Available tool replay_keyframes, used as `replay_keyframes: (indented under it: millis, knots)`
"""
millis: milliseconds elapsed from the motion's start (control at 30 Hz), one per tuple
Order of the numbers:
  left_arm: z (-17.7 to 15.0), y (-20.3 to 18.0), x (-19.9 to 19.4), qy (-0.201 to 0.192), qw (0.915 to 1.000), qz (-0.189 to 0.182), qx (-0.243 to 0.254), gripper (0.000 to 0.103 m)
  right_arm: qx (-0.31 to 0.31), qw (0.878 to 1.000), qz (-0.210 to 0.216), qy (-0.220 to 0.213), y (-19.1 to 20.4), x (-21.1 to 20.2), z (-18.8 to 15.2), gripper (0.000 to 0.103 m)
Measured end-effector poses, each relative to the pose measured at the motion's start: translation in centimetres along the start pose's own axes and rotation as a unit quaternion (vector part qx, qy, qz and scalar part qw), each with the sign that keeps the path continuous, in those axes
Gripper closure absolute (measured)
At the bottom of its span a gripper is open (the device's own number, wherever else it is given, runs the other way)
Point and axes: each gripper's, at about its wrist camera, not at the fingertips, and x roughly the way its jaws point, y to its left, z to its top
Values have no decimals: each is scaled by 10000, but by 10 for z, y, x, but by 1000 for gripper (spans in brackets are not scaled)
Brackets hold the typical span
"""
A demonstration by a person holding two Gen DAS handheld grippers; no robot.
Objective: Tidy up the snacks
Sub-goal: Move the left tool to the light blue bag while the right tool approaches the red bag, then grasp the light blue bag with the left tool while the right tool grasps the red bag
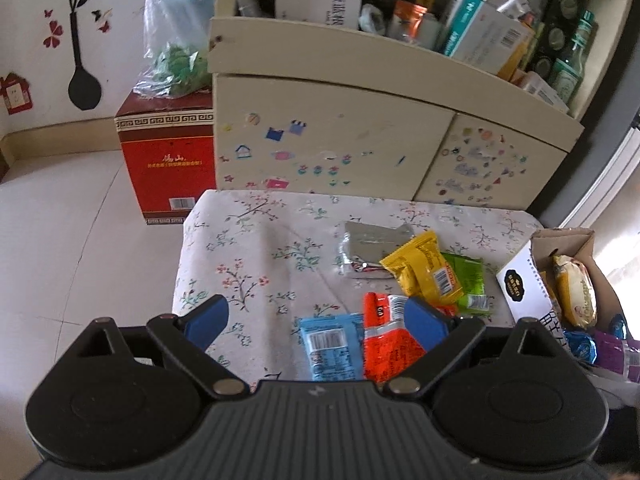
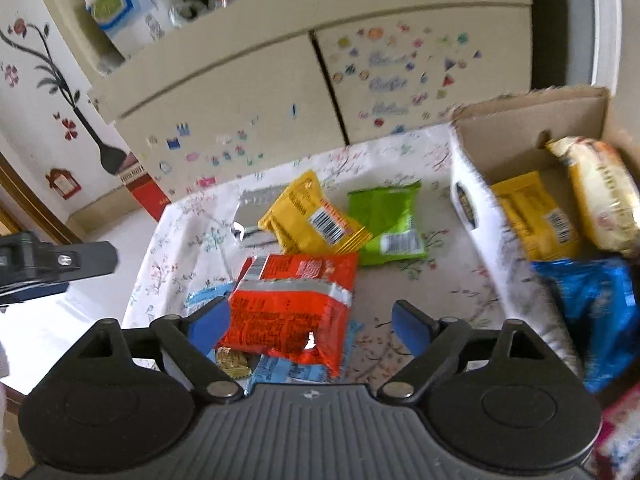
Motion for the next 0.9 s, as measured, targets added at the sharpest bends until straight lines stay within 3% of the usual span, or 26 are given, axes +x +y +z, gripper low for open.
replay_keyframes:
  millis: [233,333,433,533,667,900]
  knots:
    - [-2,10,10,209,9997,106,-81,9,-67,9998,13,172,18,29,-1,4]
    - [-5,15,17,358,9990,185,-175,8,-338,9990,-237,156,27,39,-3,4]
    - [-9,20,26,546,9978,266,-268,8,-451,9981,-409,106,26,41,-5,13]
    - [-13,21,36,691,9967,353,-251,8,-346,9983,-456,53,17,35,-2,26]
    - [-20,14,47,813,9955,469,-97,8,48,9983,-588,-4,-3,27,2,27]
    - [-29,-10,63,934,9948,340,213,8,813,9946,-634,69,-32,18,0,27]
